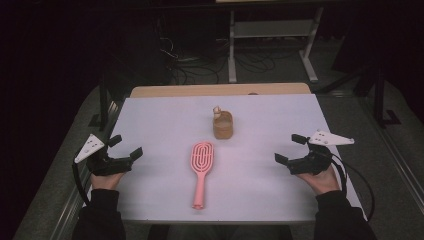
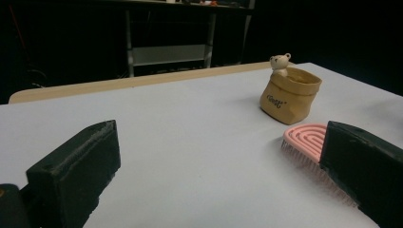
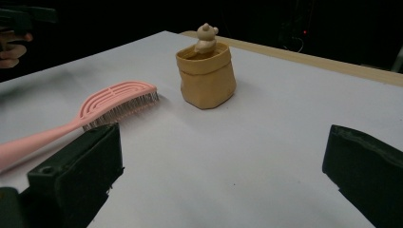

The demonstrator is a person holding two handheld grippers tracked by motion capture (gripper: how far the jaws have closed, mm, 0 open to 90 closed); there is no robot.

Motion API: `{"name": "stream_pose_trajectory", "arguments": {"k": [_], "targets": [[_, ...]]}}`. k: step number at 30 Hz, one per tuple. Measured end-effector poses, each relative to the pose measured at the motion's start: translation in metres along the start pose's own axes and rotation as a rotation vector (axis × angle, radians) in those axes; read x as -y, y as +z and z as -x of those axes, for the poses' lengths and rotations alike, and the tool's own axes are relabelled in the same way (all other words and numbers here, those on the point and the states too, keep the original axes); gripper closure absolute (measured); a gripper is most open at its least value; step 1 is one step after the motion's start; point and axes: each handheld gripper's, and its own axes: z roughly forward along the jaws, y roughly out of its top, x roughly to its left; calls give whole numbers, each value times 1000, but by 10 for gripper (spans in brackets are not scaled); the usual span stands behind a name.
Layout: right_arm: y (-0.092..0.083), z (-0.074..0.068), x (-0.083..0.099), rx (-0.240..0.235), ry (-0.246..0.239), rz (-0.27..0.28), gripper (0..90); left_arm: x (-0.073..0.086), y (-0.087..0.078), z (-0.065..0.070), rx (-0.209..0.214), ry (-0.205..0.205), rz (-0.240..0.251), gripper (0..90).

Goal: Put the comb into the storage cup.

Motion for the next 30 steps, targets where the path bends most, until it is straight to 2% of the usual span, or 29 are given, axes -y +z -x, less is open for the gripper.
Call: {"name": "stream_pose_trajectory", "arguments": {"k": [13,15,16,18,23,27,30], "targets": [[0,-2,0,-4,5,-3,0,2,1,3,14,-3,-11,0],[1,-3,0,-5,1,-7,0,3,2,5,28,-11,-20,0],[1,-4,0,-3,-5,-13,0,3,4,7,34,-2,-45,0],[2,-6,1,-3,-11,-21,0,4,6,10,43,2,-59,0],[2,-5,1,7,-14,-29,0,2,10,12,57,-13,-76,0],[1,-4,1,16,-11,-25,0,-6,11,17,62,20,-101,0],[0,-4,2,20,-6,-25,0,-12,11,22,75,42,-101,0]]}}
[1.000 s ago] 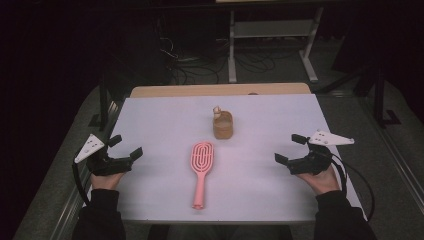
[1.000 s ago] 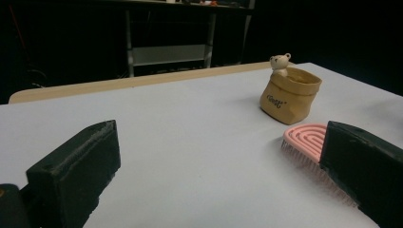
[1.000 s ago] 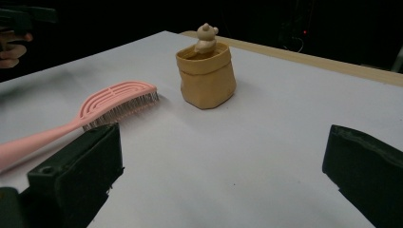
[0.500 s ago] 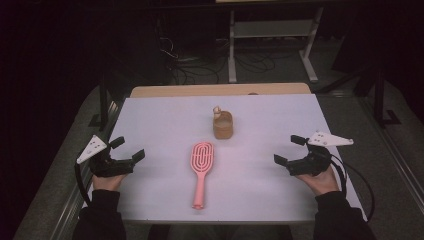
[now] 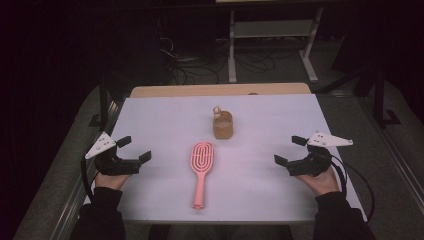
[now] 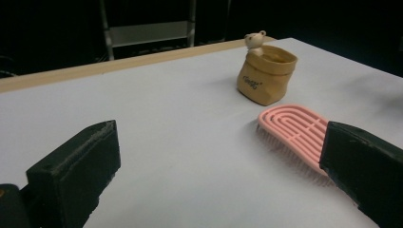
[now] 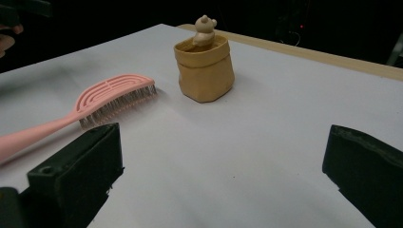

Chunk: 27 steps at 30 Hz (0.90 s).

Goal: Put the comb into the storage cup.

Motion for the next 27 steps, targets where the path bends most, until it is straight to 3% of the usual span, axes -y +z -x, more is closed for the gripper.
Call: {"name": "stream_pose_trajectory", "arguments": {"k": [8,17,22,27], "targets": [[-3,2,1,11,10,2,0,-15,6,10,59,14,-6,0],[-5,4,2,15,19,13,0,-22,14,20,101,15,-25,0],[-7,5,2,18,23,22,0,-25,23,27,149,-1,-42,0],[-7,6,2,20,26,22,0,-28,29,34,169,12,-61,0]]}}
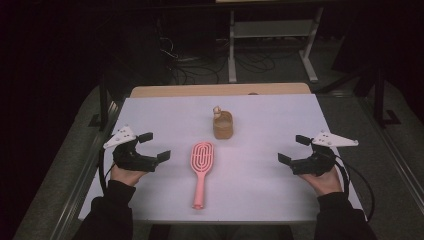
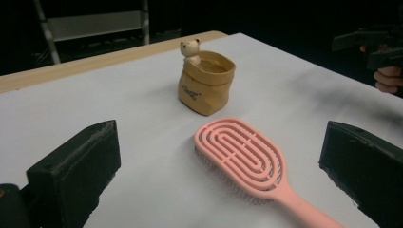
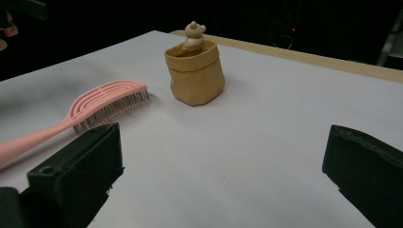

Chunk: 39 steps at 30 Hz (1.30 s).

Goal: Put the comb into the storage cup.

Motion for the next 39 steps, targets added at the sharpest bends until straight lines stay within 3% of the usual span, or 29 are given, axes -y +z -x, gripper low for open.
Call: {"name": "stream_pose_trajectory", "arguments": {"k": [12,26,39], "targets": [[1,-1,0,-3,-2,-6,0,-5,19,14,55,21,-56,0],[1,-2,0,-4,-10,-11,0,-12,38,40,112,93,-125,0],[1,-2,0,-7,-8,-16,0,-17,51,59,172,119,-197,0]]}}
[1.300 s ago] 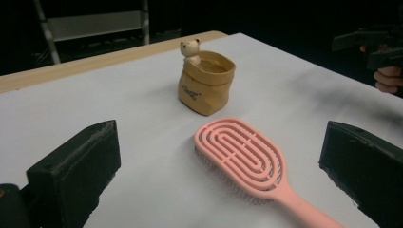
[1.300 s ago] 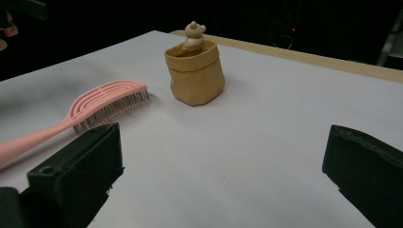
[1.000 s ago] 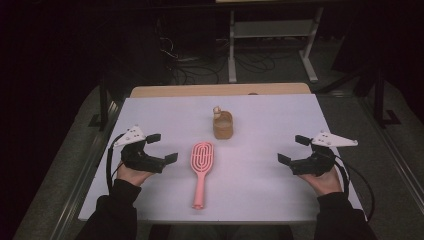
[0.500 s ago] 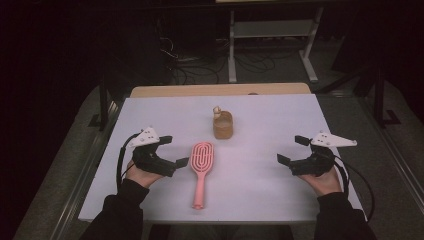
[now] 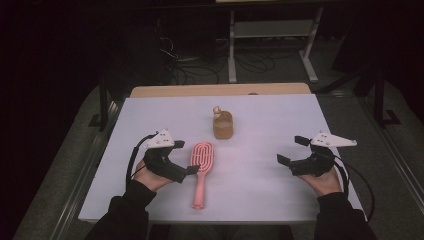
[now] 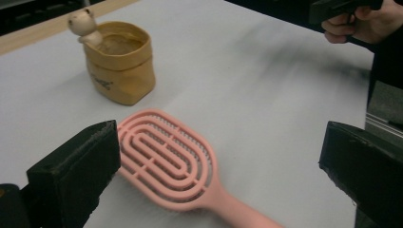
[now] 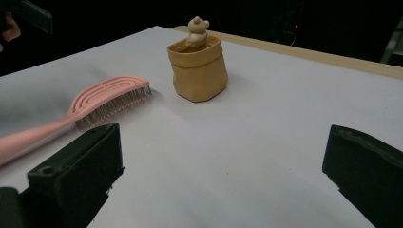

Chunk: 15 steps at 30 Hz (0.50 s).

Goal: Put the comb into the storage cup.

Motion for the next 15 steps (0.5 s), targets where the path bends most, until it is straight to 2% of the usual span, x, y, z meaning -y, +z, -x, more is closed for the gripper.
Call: {"name": "stream_pose_trajectory", "arguments": {"k": [4,8,12,15], "targets": [[0,0,0,-1,1,-1,0,1,6,3,6,11,-11,0],[0,0,0,-1,1,-1,0,3,11,4,19,4,-22,0],[0,0,0,0,1,-3,0,6,16,7,40,11,-52,0],[0,0,0,1,2,-6,0,8,17,9,41,15,-57,37]]}}
